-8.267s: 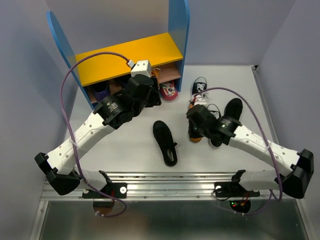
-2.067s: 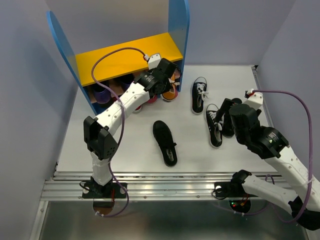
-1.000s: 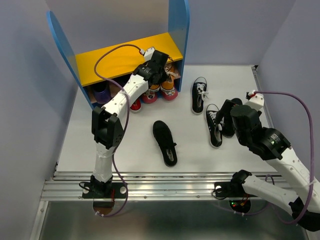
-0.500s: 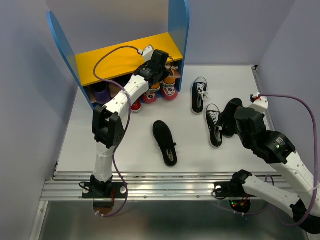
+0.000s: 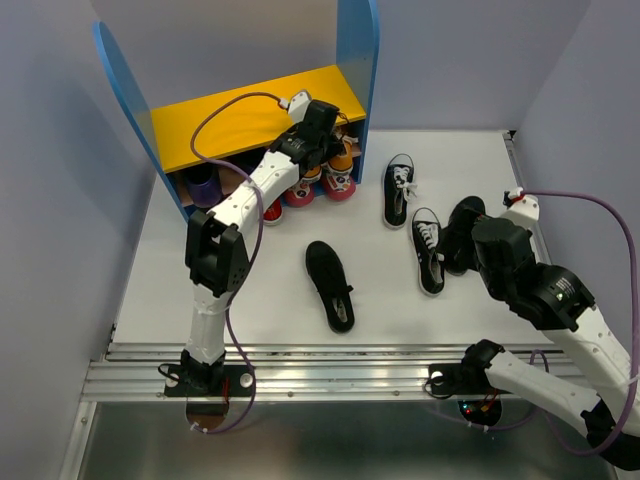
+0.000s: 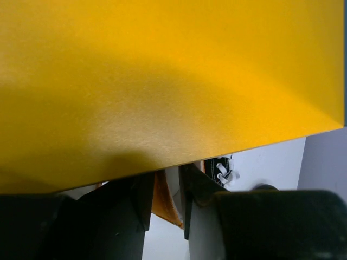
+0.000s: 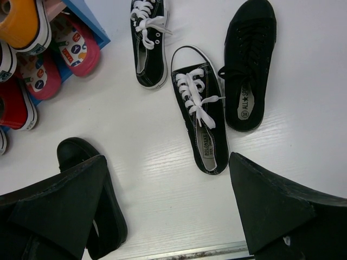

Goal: Place and organize the shoes onto the shoe shelf

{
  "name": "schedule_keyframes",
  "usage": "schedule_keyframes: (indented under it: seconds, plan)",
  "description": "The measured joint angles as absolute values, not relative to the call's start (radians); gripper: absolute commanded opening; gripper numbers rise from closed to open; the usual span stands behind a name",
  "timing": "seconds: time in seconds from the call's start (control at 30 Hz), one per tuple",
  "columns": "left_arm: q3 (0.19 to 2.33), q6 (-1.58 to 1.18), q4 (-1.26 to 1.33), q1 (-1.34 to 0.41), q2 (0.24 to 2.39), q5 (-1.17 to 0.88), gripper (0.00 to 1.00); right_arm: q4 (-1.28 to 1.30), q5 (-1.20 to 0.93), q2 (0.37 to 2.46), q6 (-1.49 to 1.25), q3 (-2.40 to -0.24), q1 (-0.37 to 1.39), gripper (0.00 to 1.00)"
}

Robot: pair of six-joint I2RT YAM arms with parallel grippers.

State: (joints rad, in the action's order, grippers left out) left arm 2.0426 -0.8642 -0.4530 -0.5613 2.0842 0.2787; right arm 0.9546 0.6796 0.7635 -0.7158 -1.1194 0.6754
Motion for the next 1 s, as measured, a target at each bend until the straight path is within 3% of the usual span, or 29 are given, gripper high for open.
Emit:
schedule_keyframes:
  seconds: [0.07,0.27,0.57,0.87,1.0]
  plan:
    - [2.043,-0.857,-0.426,-0.564,2.084,0.265,0.55,0.958,0.677,0.763,-0.717,-1.119,0.675,1.0]
    - [2.014,-0.833,-0.379,-0.567,2.053,0.248,0.63,0.96,0.669,0.764,-0.723,-1.119,0.675,1.0]
    - [1.905,-0.753,-0.368,-0.609,1.916,0.249,0.63,0.96,0.648,0.767,-0.734,-1.108,0.675,1.0]
    - [1.721,-0.667,-0.397,-0.823,1.684,0.307,0.61,0.96,0.619,0.775,-0.738,-1.067,0.675,1.0]
    - [1.509,-0.678,-0.418,-0.952,1.54,0.331,0.6,0.959,0.617,0.774,-0.737,-1.074,0.675,1.0]
